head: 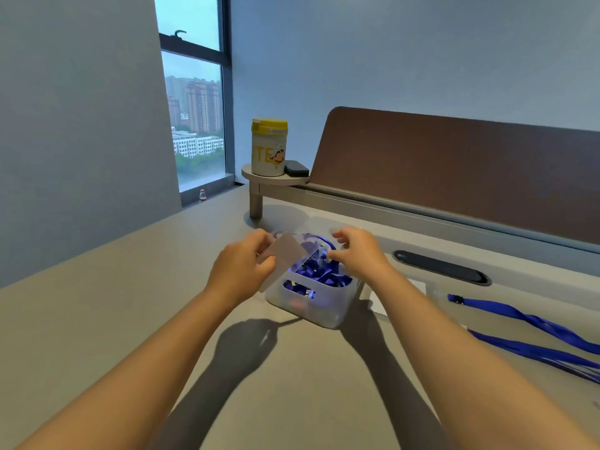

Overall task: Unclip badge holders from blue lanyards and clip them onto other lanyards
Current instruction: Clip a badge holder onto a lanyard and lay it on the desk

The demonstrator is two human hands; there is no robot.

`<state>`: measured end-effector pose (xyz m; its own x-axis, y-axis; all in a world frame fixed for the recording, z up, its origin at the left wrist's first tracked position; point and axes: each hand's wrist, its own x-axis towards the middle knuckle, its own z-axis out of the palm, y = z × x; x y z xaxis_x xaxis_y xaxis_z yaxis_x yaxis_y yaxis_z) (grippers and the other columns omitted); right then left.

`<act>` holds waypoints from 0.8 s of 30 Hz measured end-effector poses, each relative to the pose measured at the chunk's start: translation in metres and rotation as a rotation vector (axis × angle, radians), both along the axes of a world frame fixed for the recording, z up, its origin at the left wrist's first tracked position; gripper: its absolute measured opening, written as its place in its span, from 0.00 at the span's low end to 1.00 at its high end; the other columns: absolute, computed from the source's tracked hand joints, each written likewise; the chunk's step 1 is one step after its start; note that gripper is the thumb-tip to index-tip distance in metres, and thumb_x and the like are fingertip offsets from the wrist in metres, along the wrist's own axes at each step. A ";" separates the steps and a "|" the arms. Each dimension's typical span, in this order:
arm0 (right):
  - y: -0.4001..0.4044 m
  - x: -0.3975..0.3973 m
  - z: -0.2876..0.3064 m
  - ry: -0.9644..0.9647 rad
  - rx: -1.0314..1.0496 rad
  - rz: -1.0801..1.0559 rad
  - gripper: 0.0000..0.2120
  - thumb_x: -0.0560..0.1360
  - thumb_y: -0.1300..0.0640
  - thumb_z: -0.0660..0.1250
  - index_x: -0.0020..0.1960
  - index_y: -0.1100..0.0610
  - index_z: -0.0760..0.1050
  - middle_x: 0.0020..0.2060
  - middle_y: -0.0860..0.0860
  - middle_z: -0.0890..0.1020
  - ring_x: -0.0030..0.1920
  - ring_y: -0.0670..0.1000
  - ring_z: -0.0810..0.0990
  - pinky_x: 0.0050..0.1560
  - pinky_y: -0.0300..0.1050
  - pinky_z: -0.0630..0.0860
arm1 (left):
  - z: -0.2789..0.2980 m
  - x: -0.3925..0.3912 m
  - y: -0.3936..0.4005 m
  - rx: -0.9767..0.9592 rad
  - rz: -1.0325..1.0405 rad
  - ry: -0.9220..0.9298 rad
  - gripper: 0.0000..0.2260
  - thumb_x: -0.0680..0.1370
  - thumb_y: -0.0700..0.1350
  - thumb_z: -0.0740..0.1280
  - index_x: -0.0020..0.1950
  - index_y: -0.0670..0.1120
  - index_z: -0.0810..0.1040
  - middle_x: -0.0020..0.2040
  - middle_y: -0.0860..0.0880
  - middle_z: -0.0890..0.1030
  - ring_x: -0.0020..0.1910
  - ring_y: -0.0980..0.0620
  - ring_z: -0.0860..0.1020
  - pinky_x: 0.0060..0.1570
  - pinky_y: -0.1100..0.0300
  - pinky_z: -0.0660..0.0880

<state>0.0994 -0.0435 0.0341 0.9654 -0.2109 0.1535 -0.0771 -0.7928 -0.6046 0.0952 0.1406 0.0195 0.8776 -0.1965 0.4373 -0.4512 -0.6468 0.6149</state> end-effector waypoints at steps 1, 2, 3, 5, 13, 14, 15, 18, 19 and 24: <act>-0.002 -0.008 0.001 -0.019 0.010 0.003 0.23 0.73 0.59 0.67 0.67 0.59 0.69 0.64 0.57 0.76 0.62 0.57 0.75 0.62 0.51 0.73 | 0.000 -0.004 -0.002 -0.004 -0.012 0.003 0.07 0.75 0.42 0.63 0.52 0.42 0.73 0.55 0.41 0.80 0.43 0.49 0.73 0.39 0.59 0.72; -0.005 -0.018 0.002 -0.039 0.026 0.003 0.22 0.74 0.59 0.67 0.66 0.60 0.70 0.64 0.57 0.76 0.62 0.56 0.75 0.61 0.50 0.73 | 0.000 -0.008 -0.005 -0.010 -0.028 0.006 0.08 0.75 0.42 0.63 0.53 0.43 0.73 0.55 0.41 0.79 0.43 0.50 0.73 0.40 0.58 0.73; -0.008 -0.029 0.004 -0.061 0.040 -0.001 0.20 0.74 0.58 0.66 0.65 0.60 0.71 0.63 0.57 0.77 0.61 0.56 0.75 0.61 0.50 0.73 | 0.000 -0.014 -0.008 -0.015 -0.045 0.010 0.08 0.75 0.42 0.63 0.53 0.43 0.72 0.56 0.41 0.79 0.44 0.50 0.73 0.41 0.58 0.74; -0.019 -0.057 0.008 -0.100 0.061 -0.021 0.18 0.75 0.58 0.65 0.63 0.62 0.72 0.60 0.58 0.78 0.58 0.55 0.77 0.57 0.47 0.74 | 0.002 -0.029 -0.019 -0.028 -0.083 0.010 0.09 0.75 0.42 0.63 0.54 0.43 0.72 0.57 0.40 0.79 0.45 0.49 0.74 0.43 0.56 0.75; -0.097 -0.195 -0.013 -0.086 0.140 -0.241 0.16 0.76 0.57 0.62 0.62 0.62 0.73 0.59 0.57 0.79 0.58 0.53 0.76 0.56 0.44 0.72 | -0.003 -0.116 -0.107 -0.013 -0.312 0.062 0.10 0.76 0.42 0.61 0.58 0.43 0.70 0.58 0.40 0.78 0.53 0.41 0.78 0.47 0.48 0.79; -0.109 -0.211 -0.017 -0.070 0.148 -0.286 0.16 0.76 0.57 0.62 0.62 0.62 0.73 0.60 0.57 0.79 0.59 0.53 0.76 0.57 0.45 0.72 | -0.006 -0.127 -0.119 -0.008 -0.343 0.063 0.11 0.76 0.42 0.61 0.58 0.43 0.70 0.58 0.39 0.78 0.53 0.40 0.78 0.47 0.48 0.79; -0.120 -0.226 -0.022 -0.053 0.153 -0.329 0.16 0.76 0.58 0.62 0.62 0.62 0.73 0.60 0.57 0.78 0.59 0.53 0.76 0.59 0.45 0.72 | -0.008 -0.137 -0.133 -0.001 -0.369 0.058 0.10 0.77 0.42 0.60 0.58 0.43 0.70 0.58 0.39 0.78 0.53 0.40 0.78 0.46 0.49 0.79; -0.156 -0.264 -0.035 -0.014 0.152 -0.442 0.15 0.76 0.58 0.62 0.61 0.61 0.74 0.59 0.56 0.79 0.59 0.53 0.76 0.60 0.47 0.73 | -0.014 -0.161 -0.174 0.024 -0.434 0.028 0.10 0.77 0.43 0.59 0.57 0.42 0.71 0.57 0.38 0.78 0.51 0.41 0.78 0.44 0.54 0.76; -0.168 -0.274 -0.039 -0.004 0.154 -0.479 0.14 0.76 0.58 0.62 0.61 0.61 0.74 0.59 0.56 0.79 0.58 0.53 0.76 0.60 0.48 0.73 | -0.016 -0.166 -0.187 0.034 -0.456 0.022 0.09 0.77 0.43 0.59 0.56 0.42 0.71 0.56 0.38 0.78 0.49 0.42 0.78 0.43 0.54 0.75; -0.215 -0.302 -0.060 0.079 0.104 -0.611 0.16 0.76 0.57 0.62 0.62 0.61 0.73 0.60 0.57 0.78 0.59 0.55 0.76 0.61 0.49 0.73 | -0.025 -0.177 -0.244 0.070 -0.521 0.007 0.05 0.76 0.40 0.60 0.49 0.40 0.73 0.47 0.39 0.79 0.44 0.41 0.75 0.41 0.53 0.72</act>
